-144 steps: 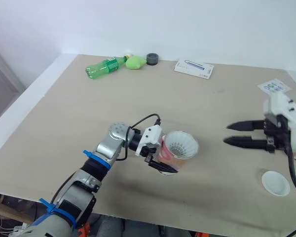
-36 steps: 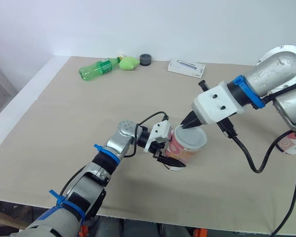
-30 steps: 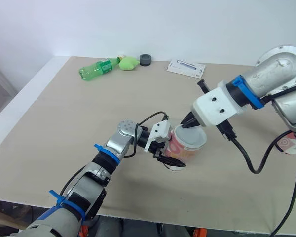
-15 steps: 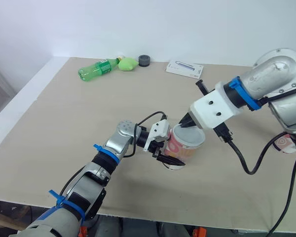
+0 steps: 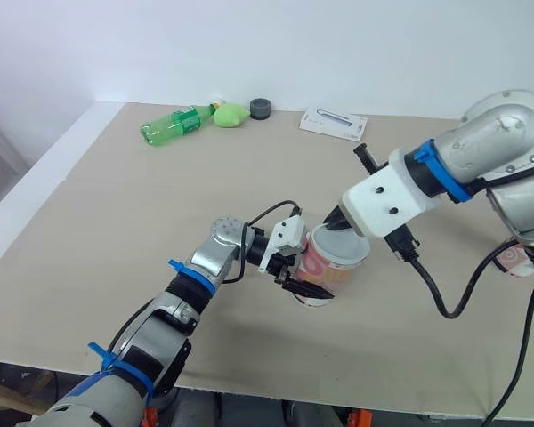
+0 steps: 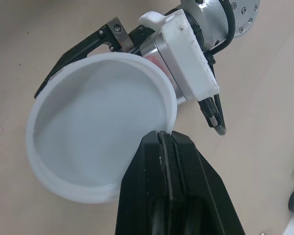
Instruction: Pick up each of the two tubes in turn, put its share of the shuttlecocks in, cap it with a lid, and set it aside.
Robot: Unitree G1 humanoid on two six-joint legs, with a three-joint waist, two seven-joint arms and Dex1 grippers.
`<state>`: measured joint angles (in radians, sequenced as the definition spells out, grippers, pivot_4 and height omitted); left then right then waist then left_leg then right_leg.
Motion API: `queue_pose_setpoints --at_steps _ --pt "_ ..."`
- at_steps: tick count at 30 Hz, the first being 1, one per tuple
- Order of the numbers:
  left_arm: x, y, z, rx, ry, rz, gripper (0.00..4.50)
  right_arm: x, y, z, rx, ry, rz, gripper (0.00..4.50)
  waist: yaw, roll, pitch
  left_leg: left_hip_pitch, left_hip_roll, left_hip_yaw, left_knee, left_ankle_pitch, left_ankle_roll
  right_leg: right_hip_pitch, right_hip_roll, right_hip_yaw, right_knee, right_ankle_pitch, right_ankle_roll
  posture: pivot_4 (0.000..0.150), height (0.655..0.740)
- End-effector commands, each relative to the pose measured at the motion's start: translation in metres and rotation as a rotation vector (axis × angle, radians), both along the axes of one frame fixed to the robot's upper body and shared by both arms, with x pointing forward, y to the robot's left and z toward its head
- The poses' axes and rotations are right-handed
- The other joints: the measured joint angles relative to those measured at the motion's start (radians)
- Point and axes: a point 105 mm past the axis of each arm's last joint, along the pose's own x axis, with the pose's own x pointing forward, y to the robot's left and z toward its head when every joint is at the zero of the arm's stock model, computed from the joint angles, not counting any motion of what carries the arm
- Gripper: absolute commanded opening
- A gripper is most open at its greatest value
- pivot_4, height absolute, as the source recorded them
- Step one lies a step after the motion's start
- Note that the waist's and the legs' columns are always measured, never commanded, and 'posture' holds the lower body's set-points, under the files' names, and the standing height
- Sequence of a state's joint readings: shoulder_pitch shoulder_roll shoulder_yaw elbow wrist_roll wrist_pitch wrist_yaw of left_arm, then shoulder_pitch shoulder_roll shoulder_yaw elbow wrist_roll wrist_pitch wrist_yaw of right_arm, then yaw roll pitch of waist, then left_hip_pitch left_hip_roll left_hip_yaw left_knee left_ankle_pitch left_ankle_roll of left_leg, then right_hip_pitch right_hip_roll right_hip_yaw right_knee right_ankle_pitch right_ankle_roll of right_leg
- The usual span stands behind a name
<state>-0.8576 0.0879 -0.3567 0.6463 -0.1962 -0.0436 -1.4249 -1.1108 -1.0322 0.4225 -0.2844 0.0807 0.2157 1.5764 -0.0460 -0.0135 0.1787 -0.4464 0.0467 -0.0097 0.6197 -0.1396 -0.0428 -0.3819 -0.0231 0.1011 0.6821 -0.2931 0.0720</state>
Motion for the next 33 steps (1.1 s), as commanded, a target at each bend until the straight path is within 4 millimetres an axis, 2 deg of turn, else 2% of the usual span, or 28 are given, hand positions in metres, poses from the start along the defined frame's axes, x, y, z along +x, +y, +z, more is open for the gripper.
queue_pose_setpoints --at_steps 1,3,7,11,14,19,25,26,27,29,31,32,33 --pt "0.002 0.004 -0.01 0.067 -0.011 0.014 3.32 -0.003 -0.008 -0.001 -0.029 -0.003 -0.025 0.04 0.0 0.0 0.0 0.0 0.0 0.0 0.0 0.0 0.0 0.0 0.0 0.0 0.0 0.0 0.0 0.15 0.7203" --pt "0.003 0.004 -0.01 0.067 -0.011 0.015 3.32 -0.002 -0.008 -0.003 -0.022 0.006 -0.032 0.04 0.0 0.0 0.0 0.0 0.0 0.0 0.0 0.0 0.0 0.0 0.0 0.0 0.0 0.0 0.0 0.15 0.7203" --pt "0.003 0.005 -0.01 0.069 -0.008 0.015 3.32 0.003 -0.009 0.001 0.015 0.012 -0.065 1.28 0.0 0.0 0.0 0.0 0.0 0.0 0.0 0.0 0.0 0.0 0.0 0.0 0.0 0.0 0.0 0.15 0.7203" --pt "0.002 0.005 -0.01 0.071 -0.006 0.014 3.32 0.005 -0.004 0.014 0.09 0.033 -0.081 2.99 0.0 0.0 0.0 0.0 0.0 0.0 0.0 0.0 0.0 0.0 0.0 0.0 0.0 0.0 0.0 0.15 0.7203" --pt "0.002 0.005 -0.011 0.073 -0.003 0.012 3.32 0.009 -0.004 0.028 0.142 0.025 -0.102 2.99 0.0 0.0 0.0 0.0 0.0 0.0 0.0 0.0 0.0 0.0 0.0 0.0 0.0 0.0 0.0 0.15 0.7203" --pt "0.002 0.005 -0.011 0.073 -0.003 0.012 3.32 0.008 -0.003 0.038 0.195 0.033 -0.11 2.99 0.0 0.0 0.0 0.0 0.0 0.0 -0.001 0.0 0.0 -0.001 0.0 0.0 0.0 0.001 0.001 0.15 0.7203" --pt "0.002 0.004 -0.012 0.073 -0.001 0.012 3.32 -0.003 -0.008 0.045 0.241 0.091 -0.11 2.99 0.0 0.0 0.0 0.0 0.0 0.0 -0.001 0.0 0.0 -0.001 0.0 0.0 0.0 0.001 0.002 0.15 0.7203" --pt "0.002 0.004 -0.012 0.074 -0.001 0.012 3.32 -0.005 -0.009 0.046 0.249 0.107 -0.112 2.62 0.0 0.0 0.0 0.0 0.0 0.0 -0.001 0.0 0.0 -0.001 0.0 0.0 0.0 0.001 0.002 0.15 0.7203" --pt "0.002 0.004 -0.012 0.074 -0.001 0.013 3.32 -0.006 -0.01 0.046 0.257 0.121 -0.121 2.62 0.0 0.0 0.0 0.0 0.0 0.0 -0.001 0.0 0.0 -0.001 0.0 0.0 0.0 0.001 0.002 0.15 0.7203" --pt "0.002 0.004 -0.012 0.074 0.0 0.012 3.32 -0.01 -0.014 0.043 0.248 0.148 -0.123 2.13 0.0 -0.001 0.0 -0.001 0.0 0.0 -0.001 0.0 0.0 -0.001 0.0 0.0 0.0 0.001 0.002 0.15 0.7203" --pt "0.002 0.004 -0.012 0.073 0.001 0.012 3.32 -0.014 -0.017 0.041 0.246 0.175 -0.128 1.13 0.0 -0.001 0.001 -0.001 0.0 0.0 -0.002 0.0 0.0 -0.002 0.0 0.0 0.0 0.0 0.001 0.15 0.7203" --pt "0.002 0.004 -0.012 0.073 0.0 0.013 3.32 -0.017 -0.018 0.039 0.243 0.193 -0.126 1.13 0.0 -0.001 0.001 -0.001 0.0 0.0 -0.002 0.0 0.0 -0.002 0.0 0.0 0.0 -0.001 0.0 0.15 0.7203" --pt "0.002 0.004 -0.012 0.073 0.0 0.013 3.32 -0.019 -0.019 0.037 0.238 0.207 -0.124 0.62 0.0 -0.001 0.001 -0.001 0.0 0.0 -0.001 0.0 0.0 -0.002 0.0 0.0 0.0 -0.001 0.0 0.15 0.7203"
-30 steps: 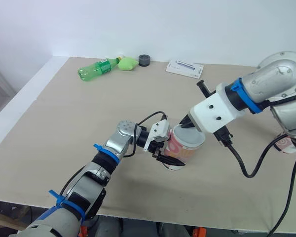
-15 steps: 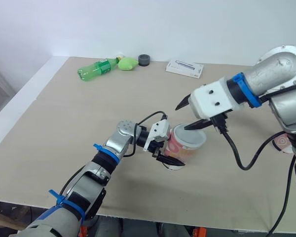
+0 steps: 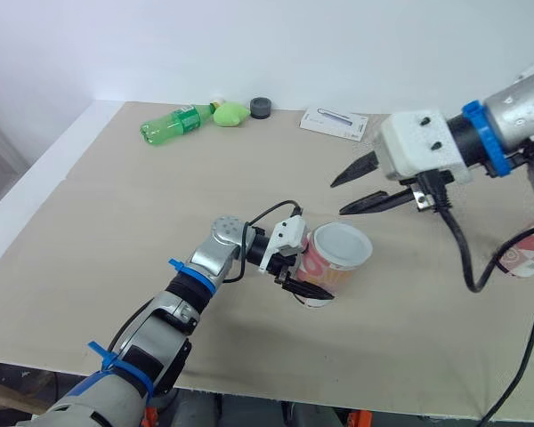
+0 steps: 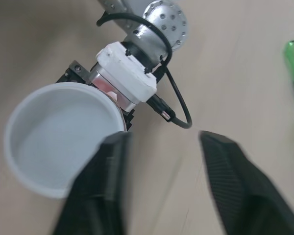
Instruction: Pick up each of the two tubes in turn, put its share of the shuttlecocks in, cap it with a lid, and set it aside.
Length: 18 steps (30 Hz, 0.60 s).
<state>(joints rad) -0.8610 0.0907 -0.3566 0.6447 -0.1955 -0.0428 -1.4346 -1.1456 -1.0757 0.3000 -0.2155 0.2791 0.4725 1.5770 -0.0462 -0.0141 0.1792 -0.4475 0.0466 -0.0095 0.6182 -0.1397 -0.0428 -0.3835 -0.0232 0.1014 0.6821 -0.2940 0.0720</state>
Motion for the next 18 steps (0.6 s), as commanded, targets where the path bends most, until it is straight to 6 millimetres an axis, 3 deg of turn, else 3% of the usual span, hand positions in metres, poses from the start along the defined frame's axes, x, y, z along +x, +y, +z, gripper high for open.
queue_pose_setpoints --at_steps 1,2,10,18 --pt "0.003 0.003 -0.012 0.069 0.003 0.023 3.32 -0.018 -0.004 0.002 -0.012 0.047 0.046 0.5 0.0 0.0 0.0 0.0 0.0 0.0 0.0 0.0 0.0 0.0 0.0 0.0 0.0 0.0 0.0 0.15 0.7203" --pt "0.003 0.003 -0.012 0.068 0.003 0.024 3.32 -0.02 -0.004 0.0 -0.014 0.057 0.051 0.11 0.0 0.0 0.0 0.0 0.0 0.0 0.0 0.0 0.0 0.0 0.0 0.0 0.0 0.0 0.0 0.15 0.7203" --pt "0.004 0.005 -0.012 0.066 0.004 0.034 3.32 -0.035 -0.007 -0.011 -0.056 0.145 0.09 0.11 0.0 -0.001 0.0 0.0 0.0 0.0 0.0 0.0 0.0 0.0 0.0 0.0 0.0 0.0 0.0 0.15 0.7203" --pt "0.005 0.005 -0.012 0.062 0.003 0.041 3.32 -0.022 -0.005 -0.023 -0.109 0.139 0.081 0.11 0.0 -0.001 0.0 -0.001 0.0 0.001 0.0 0.0 0.0 -0.001 0.0 0.001 0.0 0.0 -0.001 0.15 0.7203"
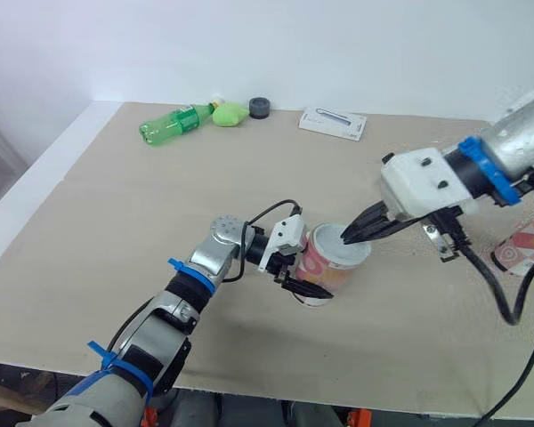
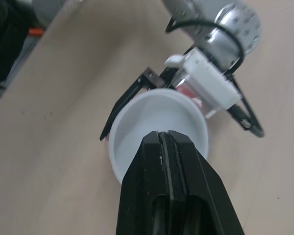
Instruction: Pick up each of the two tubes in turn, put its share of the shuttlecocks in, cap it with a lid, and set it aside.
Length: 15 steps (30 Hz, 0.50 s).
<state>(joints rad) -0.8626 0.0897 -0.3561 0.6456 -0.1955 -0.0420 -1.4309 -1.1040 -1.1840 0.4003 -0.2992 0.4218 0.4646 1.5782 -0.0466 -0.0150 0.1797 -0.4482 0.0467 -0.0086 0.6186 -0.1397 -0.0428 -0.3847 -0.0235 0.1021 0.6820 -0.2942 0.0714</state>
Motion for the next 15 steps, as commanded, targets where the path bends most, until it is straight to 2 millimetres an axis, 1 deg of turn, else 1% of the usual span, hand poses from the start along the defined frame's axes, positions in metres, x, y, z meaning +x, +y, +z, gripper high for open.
queue_pose_setpoints --at_steps 1,10,15 --pt "0.0046 0.0052 -0.012 0.063 0.003 0.038 3.32 -0.0025 -0.0025 0.0028 -0.028 0.0 0.025 0.11 0.0 0.0 0.0 0.0 0.0 0.0 0.0 0.0 0.0 0.0 0.0 0.0 0.0 0.0 0.0 0.15 0.7203" --pt "0.0044 0.0062 -0.0127 0.062 0.006 0.043 3.32 -0.005 -0.0018 0.0067 -0.029 0.015 0.042 0.11 0.0 0.0 0.0 0.0 0.0 0.0 0.0 0.0 0.0 0.0 0.0 0.0 0.0 0.0 0.0 0.15 0.7203" --pt "0.0045 0.0061 -0.0124 0.062 0.007 0.044 3.32 -0.0086 -0.0028 -0.0009 -0.057 0.042 0.061 0.11 0.0 0.0 0.0 0.0 0.0 0.0 0.0 0.0 0.0 0.0 0.0 0.0 0.0 0.0 0.0 0.15 0.7203"
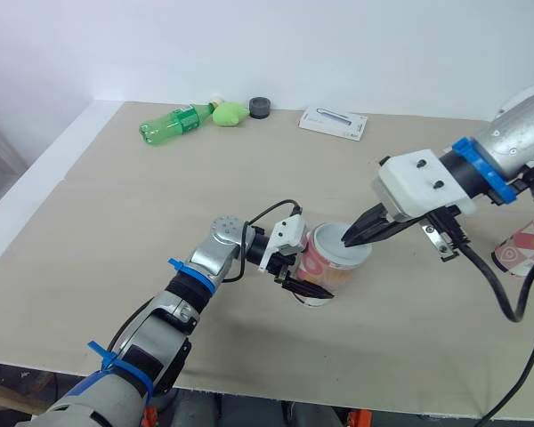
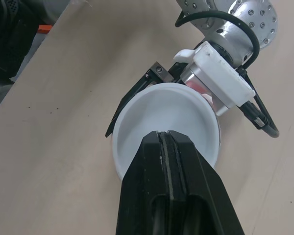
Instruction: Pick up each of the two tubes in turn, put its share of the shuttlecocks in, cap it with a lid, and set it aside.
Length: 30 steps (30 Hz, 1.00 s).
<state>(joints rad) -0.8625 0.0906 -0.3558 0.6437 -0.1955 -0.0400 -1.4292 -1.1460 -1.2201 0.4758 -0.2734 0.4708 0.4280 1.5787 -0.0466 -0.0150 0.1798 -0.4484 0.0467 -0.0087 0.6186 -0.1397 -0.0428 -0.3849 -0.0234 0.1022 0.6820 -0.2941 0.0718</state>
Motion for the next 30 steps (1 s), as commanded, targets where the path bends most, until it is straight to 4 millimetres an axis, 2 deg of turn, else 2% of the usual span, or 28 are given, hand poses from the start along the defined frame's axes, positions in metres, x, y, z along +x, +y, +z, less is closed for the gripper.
queue_pose_setpoints --at_steps 1,11,20,23,27,30 --pt "0.004 0.006 -0.013 0.062 0.007 0.041 3.32 -0.007 -0.001 0.0 -0.036 0.012 0.044 0.11 0.0 0.0 0.0 0.0 0.0 0.0 0.0 0.0 0.0 0.0 0.0 0.0 0.0 0.0 0.0 0.15 0.7203" --pt "0.003 0.006 -0.012 0.062 0.01 0.038 3.32 -0.003 -0.001 -0.019 -0.095 0.023 0.07 0.11 0.0 0.0 0.0 0.0 0.0 0.0 0.0 0.0 0.0 0.0 0.0 0.0 0.0 0.0 0.0 0.15 0.7203" --pt "0.003 0.006 -0.012 0.059 0.017 0.043 3.32 0.0 0.002 -0.026 -0.104 0.026 0.085 0.11 0.0 0.0 0.0 0.0 0.0 0.0 0.0 0.0 0.0 0.0 0.0 0.0 0.0 0.0 0.0 0.15 0.7203" --pt "0.003 0.006 -0.011 0.056 0.02 0.046 3.32 0.001 0.0 -0.036 -0.148 0.017 0.096 0.11 0.0 -0.002 -0.002 0.0 0.0 0.0 0.0 0.0 0.0 0.0 0.0 0.0 0.0 0.0 0.0 0.15 0.7203" --pt "0.003 0.006 -0.011 0.055 0.022 0.048 3.32 0.006 -0.001 -0.043 -0.172 -0.005 0.098 0.11 -0.001 -0.006 -0.004 0.002 0.001 0.0 0.0 0.0 0.0 0.001 0.0 0.0 0.0 0.0 0.0 0.15 0.7203" --pt "0.004 0.006 -0.011 0.056 0.023 0.05 3.32 0.011 0.0 -0.045 -0.177 -0.023 0.096 0.11 -0.001 -0.008 -0.005 0.009 0.001 0.001 0.0 0.0 0.0 0.003 0.0 0.0 0.0 0.0 -0.002 0.15 0.7203"
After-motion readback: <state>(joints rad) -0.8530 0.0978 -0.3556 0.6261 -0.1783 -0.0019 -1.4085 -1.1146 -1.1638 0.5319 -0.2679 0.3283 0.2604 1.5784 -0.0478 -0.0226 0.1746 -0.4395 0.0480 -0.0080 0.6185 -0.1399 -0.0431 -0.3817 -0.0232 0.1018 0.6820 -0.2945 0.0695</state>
